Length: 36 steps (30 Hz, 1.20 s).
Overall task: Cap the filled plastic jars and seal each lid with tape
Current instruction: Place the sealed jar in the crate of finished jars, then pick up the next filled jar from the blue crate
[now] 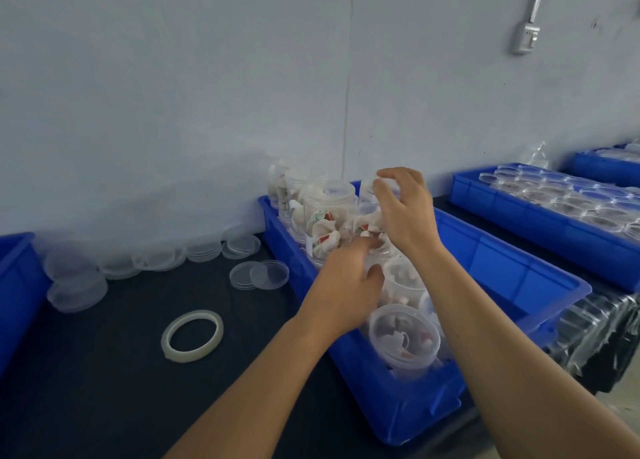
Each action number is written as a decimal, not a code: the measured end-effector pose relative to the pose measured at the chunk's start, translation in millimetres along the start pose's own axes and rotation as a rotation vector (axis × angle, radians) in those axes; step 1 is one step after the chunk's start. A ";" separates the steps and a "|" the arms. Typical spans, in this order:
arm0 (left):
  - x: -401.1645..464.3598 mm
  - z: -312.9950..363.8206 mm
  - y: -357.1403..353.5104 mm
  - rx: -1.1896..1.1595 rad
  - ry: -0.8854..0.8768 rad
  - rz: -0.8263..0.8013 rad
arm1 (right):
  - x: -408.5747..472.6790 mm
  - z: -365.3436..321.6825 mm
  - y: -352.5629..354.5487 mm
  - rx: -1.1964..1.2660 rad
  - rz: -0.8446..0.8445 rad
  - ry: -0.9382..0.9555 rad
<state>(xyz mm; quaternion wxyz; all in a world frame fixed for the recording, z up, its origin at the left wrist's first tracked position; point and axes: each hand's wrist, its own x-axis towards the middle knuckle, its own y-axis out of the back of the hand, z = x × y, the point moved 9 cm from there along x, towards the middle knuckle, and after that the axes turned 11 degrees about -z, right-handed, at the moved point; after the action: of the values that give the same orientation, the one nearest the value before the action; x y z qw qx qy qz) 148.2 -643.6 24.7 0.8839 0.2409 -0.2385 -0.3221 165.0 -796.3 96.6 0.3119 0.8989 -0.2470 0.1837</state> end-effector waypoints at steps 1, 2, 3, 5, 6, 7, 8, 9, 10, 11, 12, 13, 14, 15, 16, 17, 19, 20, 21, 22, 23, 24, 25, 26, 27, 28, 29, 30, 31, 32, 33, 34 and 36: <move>-7.3 2.0 6.5 0.011 -0.023 0.035 | -6.5 -9.3 5.7 -0.025 0.078 0.015; -16.1 2.2 13.6 0.011 -0.040 0.070 | -14.5 -23.2 10.0 -0.049 0.166 0.048; -27.0 -0.3 22.2 0.010 -0.043 0.103 | -24.1 -41.7 10.3 -0.063 0.248 0.101; -50.9 -12.0 43.4 0.033 -0.019 0.181 | -45.7 -86.7 -1.7 -0.066 0.346 0.259; -63.6 -21.6 57.0 0.050 0.006 0.231 | -56.1 -110.1 -16.0 -0.056 0.339 0.349; -77.1 -33.3 72.5 0.059 0.041 0.284 | -66.4 -132.7 -35.0 -0.046 0.294 0.434; -92.1 -46.0 89.5 0.053 0.080 0.340 | -76.7 -153.7 -58.6 -0.036 0.219 0.508; -109.7 -60.0 107.4 0.031 0.123 0.397 | -87.3 -172.3 -86.4 -0.024 0.120 0.566; -128.9 -75.3 125.5 -0.012 0.169 0.457 | -98.8 -186.8 -116.2 -0.015 0.007 0.609; -149.7 -92.6 143.1 -0.077 0.218 0.519 | -111.2 -196.7 -147.5 -0.015 -0.106 0.635; -173.5 -110.9 159.4 -0.136 0.276 0.586 | -125.0 -201.9 -179.4 -0.028 -0.213 0.646; -198.7 -128.5 173.9 -0.167 0.338 0.648 | -139.8 -202.4 -210.4 -0.051 -0.309 0.644; -223.9 -144.7 186.1 -0.165 0.406 0.695 | -154.8 -198.9 -240.1 -0.074 -0.398 0.626; -247.6 -160.4 193.9 -0.157 0.480 0.719 | -169.9 -192.2 -267.7 -0.093 -0.484 0.594; -270.0 -175.7 198.2 -0.145 0.565 0.725 | -185.5 -184.3 -293.1 -0.109 -0.565 0.561; -291.0 -189.8 200.0 -0.131 0.647 0.728 | -201.7 -176.2 -315.2 -0.126 -0.634 0.540; -324.7 -210.6 198.9 -0.119 0.734 0.752 | -232.7 -161.7 -351.6 -0.188 -0.746 0.524; -336.7 -216.7 196.2 -0.135 0.749 0.771 | -246.6 -154.5 -365.9 -0.231 -0.801 0.516; -345.2 -220.1 193.1 -0.151 0.749 0.790 | -258.4 -148.4 -376.8 -0.274 -0.848 0.508; -351.0 -221.7 191.0 -0.154 0.735 0.809 | -267.2 -144.0 -384.0 -0.316 -0.876 0.510; -354.7 -222.3 189.8 -0.153 0.720 0.828 | -272.1 -141.8 -387.8 -0.356 -0.883 0.519; -356.4 -222.6 189.3 -0.154 0.705 0.841 | -273.6 -141.7 -389.8 -0.388 -0.880 0.525; -356.2 -223.0 189.6 -0.156 0.697 0.846 | -272.8 -143.2 -391.2 -0.409 -0.877 0.525; -355.2 -223.2 189.9 -0.154 0.699 0.841 | -270.8 -145.5 -391.9 -0.417 -0.875 0.523; -353.8 -221.2 190.0 -0.147 0.704 0.831 | -268.1 -148.5 -391.9 -0.414 -0.874 0.518; -351.7 -216.4 190.2 -0.137 0.705 0.819 | -264.8 -152.7 -391.3 -0.393 -0.875 0.509; -349.0 -208.0 191.2 -0.123 0.692 0.811 | -261.1 -158.8 -389.9 -0.358 -0.881 0.499; -346.7 -195.5 193.8 -0.098 0.663 0.816 | -257.1 -167.5 -388.2 -0.315 -0.880 0.496; -344.2 -178.6 198.5 -0.057 0.625 0.830 | -252.6 -179.8 -385.2 -0.266 -0.866 0.498; -341.9 -157.9 204.5 -0.001 0.589 0.849 | -248.0 -194.7 -380.1 -0.203 -0.835 0.506; -340.7 -134.9 212.0 0.069 0.558 0.872 | -242.6 -211.8 -373.8 -0.116 -0.796 0.503; -341.1 -110.4 220.6 0.152 0.529 0.894 | -237.4 -229.5 -367.6 0.002 -0.766 0.491; -349.0 -65.3 237.7 0.302 0.468 0.911 | -232.7 -269.2 -356.6 0.256 -0.733 0.471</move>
<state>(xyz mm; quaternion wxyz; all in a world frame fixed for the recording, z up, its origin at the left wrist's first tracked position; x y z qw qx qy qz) 57.1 -226.3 19.1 0.9193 0.3031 -0.1590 0.1944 128.2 -300.6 14.9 0.2904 0.8919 0.1901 0.2898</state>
